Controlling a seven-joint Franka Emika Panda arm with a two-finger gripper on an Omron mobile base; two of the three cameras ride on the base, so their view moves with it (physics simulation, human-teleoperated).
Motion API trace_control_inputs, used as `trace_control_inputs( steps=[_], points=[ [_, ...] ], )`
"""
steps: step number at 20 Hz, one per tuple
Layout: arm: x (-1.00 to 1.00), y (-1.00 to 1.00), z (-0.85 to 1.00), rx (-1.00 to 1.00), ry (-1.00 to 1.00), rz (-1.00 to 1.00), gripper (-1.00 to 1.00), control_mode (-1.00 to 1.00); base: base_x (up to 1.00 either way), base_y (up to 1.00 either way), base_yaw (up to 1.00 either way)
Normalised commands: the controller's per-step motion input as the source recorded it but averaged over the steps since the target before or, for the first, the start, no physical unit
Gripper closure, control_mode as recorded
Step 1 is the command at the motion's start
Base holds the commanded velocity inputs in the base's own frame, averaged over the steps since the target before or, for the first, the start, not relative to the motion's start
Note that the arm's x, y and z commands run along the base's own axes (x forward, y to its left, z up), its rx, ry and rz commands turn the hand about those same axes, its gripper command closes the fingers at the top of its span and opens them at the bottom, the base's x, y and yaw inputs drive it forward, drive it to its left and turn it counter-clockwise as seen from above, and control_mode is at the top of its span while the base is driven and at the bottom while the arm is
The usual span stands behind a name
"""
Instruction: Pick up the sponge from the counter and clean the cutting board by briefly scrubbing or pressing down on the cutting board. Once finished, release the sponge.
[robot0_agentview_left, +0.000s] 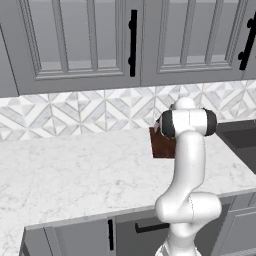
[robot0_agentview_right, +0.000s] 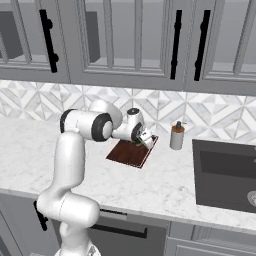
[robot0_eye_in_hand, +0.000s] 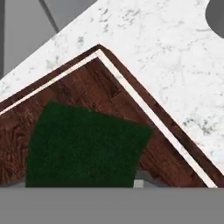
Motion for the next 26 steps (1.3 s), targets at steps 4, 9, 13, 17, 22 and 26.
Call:
trace_control_inputs(
  steps=[4,9,13,17,22,26],
  points=[
    [-1.0,-0.04,-0.43,0.02,0.7,0.0,1.0,-1.0,0.0,0.0,0.0],
    [-0.95,-0.07,-0.1,0.05,0.82,0.0,1.0,-1.0,0.0,0.0,0.0],
    [-0.74,-0.02,0.03,0.03,0.9,0.0,1.0,-1.0,0.0,0.0,0.0],
    [-0.69,0.0,0.13,0.0,0.93,0.0,1.0,-1.0,0.0,0.0,0.0],
    [-0.67,-0.05,0.3,0.0,0.86,0.0,1.0,-1.0,0.0,0.0,0.0],
    [-0.54,-0.34,1.0,0.04,0.2,0.0,1.0,-1.0,0.0,0.0,0.0]
  ],
)
